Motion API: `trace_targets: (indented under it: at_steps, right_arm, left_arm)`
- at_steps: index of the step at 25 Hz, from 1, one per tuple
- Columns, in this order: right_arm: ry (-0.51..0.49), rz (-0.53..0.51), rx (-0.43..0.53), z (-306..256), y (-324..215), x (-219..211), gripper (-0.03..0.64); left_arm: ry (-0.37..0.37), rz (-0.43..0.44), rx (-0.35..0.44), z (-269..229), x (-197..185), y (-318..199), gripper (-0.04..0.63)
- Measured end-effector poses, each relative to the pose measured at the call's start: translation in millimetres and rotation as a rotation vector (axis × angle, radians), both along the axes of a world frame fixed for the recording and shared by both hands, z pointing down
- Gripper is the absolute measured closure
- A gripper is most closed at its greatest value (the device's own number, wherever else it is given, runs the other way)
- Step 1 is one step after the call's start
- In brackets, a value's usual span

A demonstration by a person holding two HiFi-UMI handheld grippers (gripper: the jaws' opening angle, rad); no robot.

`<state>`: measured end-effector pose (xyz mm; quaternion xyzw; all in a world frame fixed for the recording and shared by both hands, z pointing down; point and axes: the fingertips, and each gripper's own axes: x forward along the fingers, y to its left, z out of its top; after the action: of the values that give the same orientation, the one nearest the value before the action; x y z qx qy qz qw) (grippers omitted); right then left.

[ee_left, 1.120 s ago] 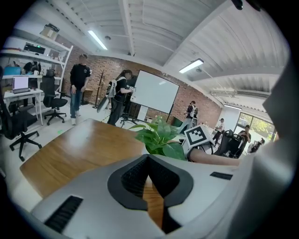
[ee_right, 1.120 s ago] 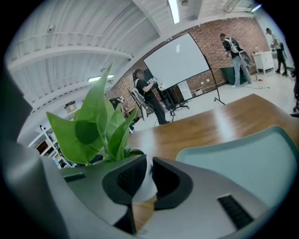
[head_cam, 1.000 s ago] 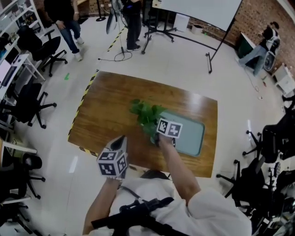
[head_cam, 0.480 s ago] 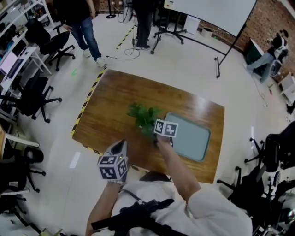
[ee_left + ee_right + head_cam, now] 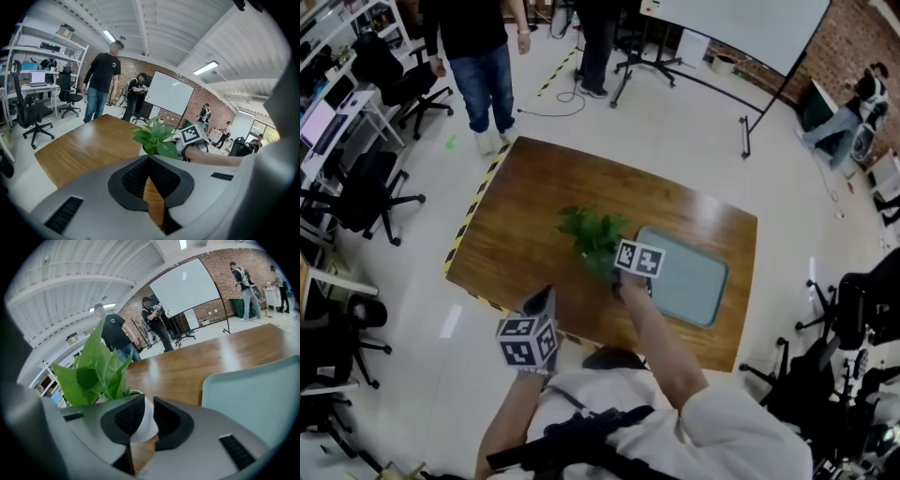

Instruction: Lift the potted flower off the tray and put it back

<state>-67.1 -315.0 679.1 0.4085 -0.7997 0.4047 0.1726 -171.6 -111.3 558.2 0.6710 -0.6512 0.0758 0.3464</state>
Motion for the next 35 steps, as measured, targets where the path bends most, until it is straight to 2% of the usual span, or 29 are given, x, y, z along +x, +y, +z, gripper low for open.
trace_targets:
  at_steps: [11, 23, 30, 35]
  right_arm:
    - [-0.079, 0.145, 0.093, -61, 12, 61, 0.535]
    - [-0.106, 0.226, 0.170, -117, 115, 99, 0.535]
    - [-0.071, 0.289, 0.193, -122, 170, 103, 0.537]
    - [-0.102, 0.340, 0.196, -125, 193, 115, 0.535]
  left_arm:
    - [0.009, 0.084, 0.035, -9, 14, 4, 0.595]
    - [0.027, 0.185, 0.119, -30, 19, 17, 0.595]
    - [0.052, 0.280, 0.141, -34, 33, 36, 0.595]
    - [0.056, 0.329, 0.146, -35, 44, 47, 0.595]
